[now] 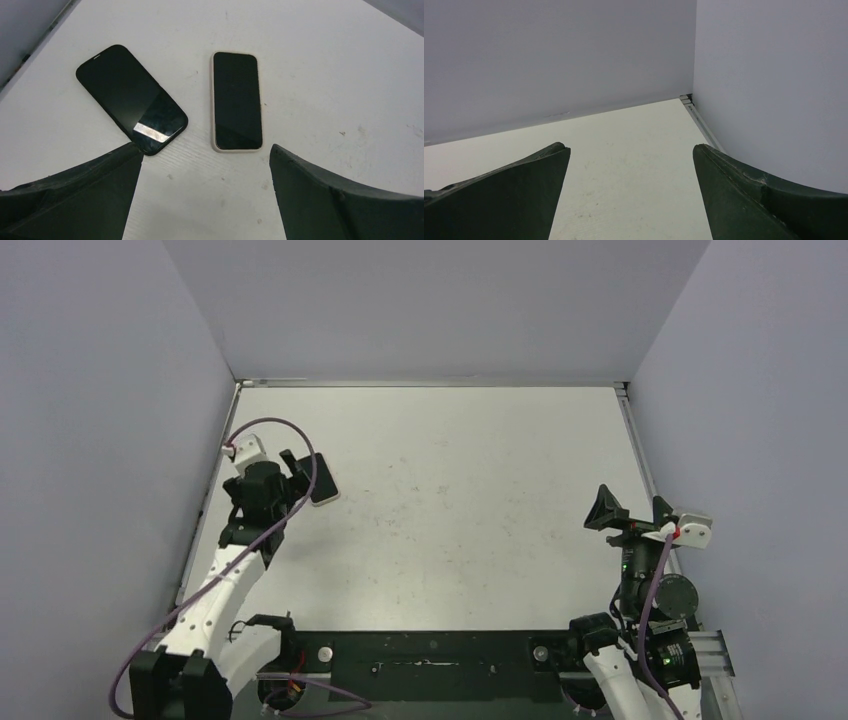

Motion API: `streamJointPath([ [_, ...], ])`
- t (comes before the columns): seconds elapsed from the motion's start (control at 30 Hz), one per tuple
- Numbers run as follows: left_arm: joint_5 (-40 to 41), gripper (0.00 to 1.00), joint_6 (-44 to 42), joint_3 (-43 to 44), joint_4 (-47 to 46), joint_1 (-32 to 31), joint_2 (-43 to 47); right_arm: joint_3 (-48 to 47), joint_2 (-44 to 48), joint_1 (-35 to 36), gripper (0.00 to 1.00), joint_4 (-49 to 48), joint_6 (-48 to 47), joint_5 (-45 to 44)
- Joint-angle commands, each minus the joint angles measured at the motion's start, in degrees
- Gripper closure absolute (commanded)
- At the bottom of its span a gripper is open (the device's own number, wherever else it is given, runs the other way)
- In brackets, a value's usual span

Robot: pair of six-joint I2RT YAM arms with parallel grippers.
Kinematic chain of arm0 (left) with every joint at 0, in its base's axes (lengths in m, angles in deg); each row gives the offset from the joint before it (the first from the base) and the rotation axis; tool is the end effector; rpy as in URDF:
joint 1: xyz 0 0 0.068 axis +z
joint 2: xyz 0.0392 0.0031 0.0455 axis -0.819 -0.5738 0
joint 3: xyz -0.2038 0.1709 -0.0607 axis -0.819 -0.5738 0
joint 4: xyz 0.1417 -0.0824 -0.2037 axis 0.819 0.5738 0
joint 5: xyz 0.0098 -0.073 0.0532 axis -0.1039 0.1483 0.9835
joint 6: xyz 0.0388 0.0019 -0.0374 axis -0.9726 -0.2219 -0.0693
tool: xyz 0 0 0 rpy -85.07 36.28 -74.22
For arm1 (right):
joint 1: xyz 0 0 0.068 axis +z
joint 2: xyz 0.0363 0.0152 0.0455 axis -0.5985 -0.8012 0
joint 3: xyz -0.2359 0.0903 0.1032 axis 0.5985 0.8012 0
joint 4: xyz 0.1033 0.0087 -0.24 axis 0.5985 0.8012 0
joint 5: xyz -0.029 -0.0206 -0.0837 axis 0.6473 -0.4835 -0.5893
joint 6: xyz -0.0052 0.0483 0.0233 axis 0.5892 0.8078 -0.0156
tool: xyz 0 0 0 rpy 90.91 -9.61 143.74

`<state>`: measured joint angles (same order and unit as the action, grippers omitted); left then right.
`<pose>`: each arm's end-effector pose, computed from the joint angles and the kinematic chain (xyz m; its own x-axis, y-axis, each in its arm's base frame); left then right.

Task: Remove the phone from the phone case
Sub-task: Pick up the phone at the center of the board.

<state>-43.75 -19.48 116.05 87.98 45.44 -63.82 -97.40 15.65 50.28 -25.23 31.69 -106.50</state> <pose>0.2001 -0.0192 0.2645 -0.2978 -0.3346 -0.8941 -0.3635 0.9058 -0.2179 0.0551 0.0022 0.3355 0.2101 0.1391 -0.9677 0.0459 0.9873 0.1519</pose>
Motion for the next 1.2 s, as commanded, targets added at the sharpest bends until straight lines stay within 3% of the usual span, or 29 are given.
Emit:
streamJointPath([
  [0.0,-3.19,0.03,11.3,6.3,-0.76,7.32,-10.31,0.56,1.7,0.72,0.0,-2.46,0.52,0.37],
  [0.1,-4.08,0.03,18.16,9.11,1.75,13.75,-19.34,0.72,2.23,1.25,0.0,-2.38,0.57,0.31],
  [0.2,1.81,0.03,25.12,14.91,9.12,15.19,-27.69,0.73,2.02,1.67,0.0,-2.22,0.52,0.62],
  [0.57,3.73,0.03,26.85,31.79,22.07,16.36,-47.77,0.73,2.32,1.94,0.0,-2.19,0.09,-0.05],
  [0.83,3.84,0.03,31.66,35.69,26.89,18.35,-54.45,1.08,2.36,2.35,0.0,-2.79,-0.09,0.05],
  [1.17,0.94,0.03,29.48,34.96,23.31,20.21,-59.55,1.08,2.95,2.37,0.0,-2.81,-0.18,-0.16],
])
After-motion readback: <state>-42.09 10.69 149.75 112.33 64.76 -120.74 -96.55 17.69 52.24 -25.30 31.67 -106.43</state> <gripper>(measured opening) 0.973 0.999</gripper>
